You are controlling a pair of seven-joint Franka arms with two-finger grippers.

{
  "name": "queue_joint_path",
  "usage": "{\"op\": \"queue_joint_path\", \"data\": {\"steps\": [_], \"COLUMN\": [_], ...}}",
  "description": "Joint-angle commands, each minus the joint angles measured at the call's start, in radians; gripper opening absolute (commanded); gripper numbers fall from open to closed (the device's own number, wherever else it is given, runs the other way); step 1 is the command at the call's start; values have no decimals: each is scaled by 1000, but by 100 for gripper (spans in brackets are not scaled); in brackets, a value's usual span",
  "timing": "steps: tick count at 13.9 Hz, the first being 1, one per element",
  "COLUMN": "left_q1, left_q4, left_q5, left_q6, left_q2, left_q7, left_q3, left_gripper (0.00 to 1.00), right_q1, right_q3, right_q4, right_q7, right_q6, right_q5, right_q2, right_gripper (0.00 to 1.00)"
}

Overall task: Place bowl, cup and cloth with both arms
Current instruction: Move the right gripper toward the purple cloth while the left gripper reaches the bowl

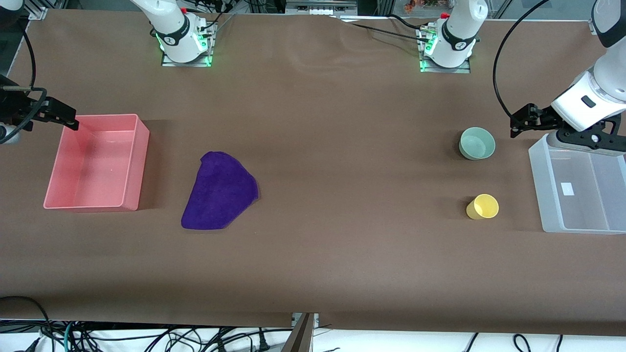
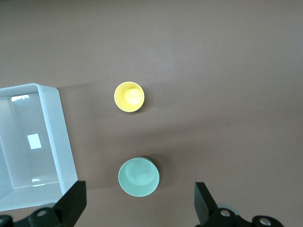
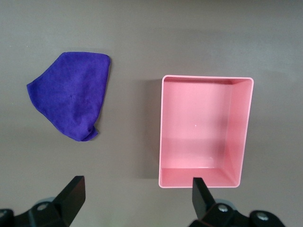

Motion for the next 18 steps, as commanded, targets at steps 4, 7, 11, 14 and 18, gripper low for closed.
{"op": "queue_joint_path", "data": {"steps": [4,7,11,14,18], "left_q1": [56,57,60,125,234], "left_q4": [-30,-22,-19,-22,-129], "left_q5": [-15,-26,-15,-14,-14], "left_q6": [24,-5,-112,-166,-55], "left_q2": [-19,-14,-1,50,114], "left_q7": [-15,-47,36,236,483], "left_q3": [-73,-73,-68,-67,-67], "left_gripper": [100,100,100,100,100], "right_q1": [-1,-1,2,68,108], "right_q3": [3,2,6,11,19], "right_q4": [37,37,35,28,28], "right_q7": [-15,-15,2,2,2], "right_q6": [-11,-9,-8,-3,35], "right_q5": [-10,-10,-7,-42,-13], "right_q2": [14,16,17,82,213], "right_gripper": [100,100,100,100,100]}}
